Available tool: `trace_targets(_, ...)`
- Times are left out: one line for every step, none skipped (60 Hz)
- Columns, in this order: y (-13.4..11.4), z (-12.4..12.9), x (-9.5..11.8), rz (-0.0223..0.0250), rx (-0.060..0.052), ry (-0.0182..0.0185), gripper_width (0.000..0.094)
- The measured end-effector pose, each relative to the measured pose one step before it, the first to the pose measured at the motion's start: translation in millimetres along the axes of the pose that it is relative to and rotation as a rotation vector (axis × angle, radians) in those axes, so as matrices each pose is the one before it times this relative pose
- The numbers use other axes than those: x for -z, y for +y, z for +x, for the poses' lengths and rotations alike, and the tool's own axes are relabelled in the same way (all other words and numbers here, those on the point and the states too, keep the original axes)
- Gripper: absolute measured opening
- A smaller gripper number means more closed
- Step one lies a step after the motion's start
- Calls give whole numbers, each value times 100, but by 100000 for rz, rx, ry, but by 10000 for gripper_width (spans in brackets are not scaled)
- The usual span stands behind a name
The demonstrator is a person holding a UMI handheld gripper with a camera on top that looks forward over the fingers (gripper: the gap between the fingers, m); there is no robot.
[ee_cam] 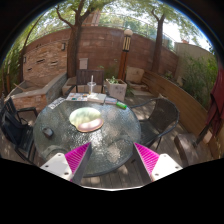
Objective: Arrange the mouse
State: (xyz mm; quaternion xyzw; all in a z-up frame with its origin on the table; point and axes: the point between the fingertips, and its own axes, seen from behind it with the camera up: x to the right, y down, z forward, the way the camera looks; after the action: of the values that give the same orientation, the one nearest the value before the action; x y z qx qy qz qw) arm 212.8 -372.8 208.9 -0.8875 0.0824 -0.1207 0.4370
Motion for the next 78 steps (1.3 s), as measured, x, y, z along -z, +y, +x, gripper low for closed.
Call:
trace_targets(191,-36,-2,-601,182,-78,863)
trace_targets(245,-60,-21,-744,202,-112,862)
trace_targets(286,-70,-28,-781,194,-122,865)
trace_targets(322,-129,-40,-737,204,-212,862)
trace_targets(337,-101,-37,-629,233,-243,862)
trace_targets(482,-189,-105,-737,264,-234,865)
trace_targets(540,-210,-93,-721,267,-269,866)
trace_targets(540,-273,-165,-805,350,-248,867)
trace_targets(581,-218,-144,-955,415,-304,869)
trace_targets(602,-334,-156,-965,455,-389,870)
trace_targets(574,-410,-176,-911,549,-507,874)
trace_targets(557,-466,-186,-864,629,-674,877)
trace_targets(557,-524,-219,-849,712,-777,877)
trace_targets(546,-575,-208,-874,735,-846,877)
trace_targets(554,-681,-292,-905,743,-884,877)
trace_targets(533,-736,-271,-954,790,-953,877)
trace_targets(473,-846,-286,-929,814,-1131,877)
trace_targets(402,-841,-292,-871,822,-1232,877)
trace_targets(312,-918,-315,-661,784,-1348,877)
trace_targets(182,-967,-346,-384,785,-1489,876)
trace_targets(120,-1000,-384,-173,779,-1512,872)
trace_targets(292,-998,-326,-92,812,-1458,869)
trace_targets(-217,-1021,-568,-17,881,-1494,866)
trace_targets(73,-959,-409,266,745,-1330,864)
trace_targets(-226,-1012,-563,463,714,-1303,866)
trace_targets(-261,-1076,-578,565,767,-1334,865)
trace_targets(-287,-1044,-683,560,850,-1417,860)
trace_targets(-407,-994,-700,629,835,-1211,855)
trace_targets(-512,-934,-732,722,645,-1197,852)
trace_targets(-496,-969,-784,801,468,-1126,853)
trace_targets(-463,-894,-806,709,377,-968,853)
trace_targets(-460,-879,-857,551,313,-898,849)
trace_targets(-463,-839,-826,460,308,-867,848)
trace_targets(-511,-842,-954,554,279,-822,850)
trace_targets(-542,-758,-909,555,254,-765,851)
trace_targets(-558,-621,-946,471,274,-613,853)
trace_targets(-493,-585,-971,396,307,-300,851)
trace_targets(-490,-532,-943,294,371,-116,852)
trace_targets(-440,-495,-925,94,421,40,854)
trace_targets(-428,-437,-895,-44,388,69,851)
trace_targets(-421,-429,-837,-40,367,73,849)
trace_targets(-472,-417,-847,157,245,74,850)
trace_targets(-477,-345,-815,325,111,124,849)
trace_targets(-435,-306,-829,239,53,193,851)
trace_targets(-337,-330,-781,20,59,243,849)
trace_targets(-269,-267,-759,-199,109,265,851)
trace_targets(-212,-278,-751,-383,106,229,850)
trace_targets(-173,-270,-737,-572,149,150,848)
trace_targets(-132,-230,-717,-664,217,209,852)
trace_targets(-140,-156,-655,-563,144,289,849)
trace_targets(-183,-131,-626,-371,109,328,848)
trace_targets(-242,-68,-569,-203,171,301,850)
trace_targets(-240,-99,-573,-176,230,268,852)
trace_targets(-274,-266,-460,-36,311,-414,857)
trace_targets(-305,-158,-453,133,180,-192,848)
trace_targets(-287,-30,-426,76,241,182,849)
trace_targets(-286,12,-399,79,241,375,848)
trace_targets(-151,-58,-444,107,238,151,852)
trace_targets(-234,101,-227,234,283,148,853)
trace_targets(-314,96,-245,320,211,340,855)
trace_targets(-272,68,-258,338,159,296,852)
trace_targets(-276,142,-264,200,36,337,852)
trace_targets(-177,102,-226,-8,-111,406,853)
trace_targets(-292,223,-447,-181,-264,376,850)
trace_targets(-150,81,-240,-186,-555,169,847)
trace_targets(-159,0,-201,-158,-515,-146,844)
trace_targets(-122,-64,-139,-208,-446,-495,837)
trace_targets(-83,-121,-195,-214,-361,-657,824)
trace_targets(-24,-197,-187,-294,-268,-845,812)
trace_targets(-139,-276,-111,106,-516,-1473,787)
trace_targets(120,89,-198,67,-266,-677,755)
trace_targets(-192,-85,-206,-286,-183,-1446,724)
trace_targets(-25,-296,-63,-144,-74,-1448,685)
trace_targets(18,-246,-53,-213,36,-1357,646)
trace_targets(-1,-295,-15,-167,127,-1463,602)
trace_targets(6,-291,-2,-88,97,-1398,553)
trace_targets(43,-260,21,-175,-28,-1326,521)
trace_targets(62,-182,26,31,-43,-126,522)
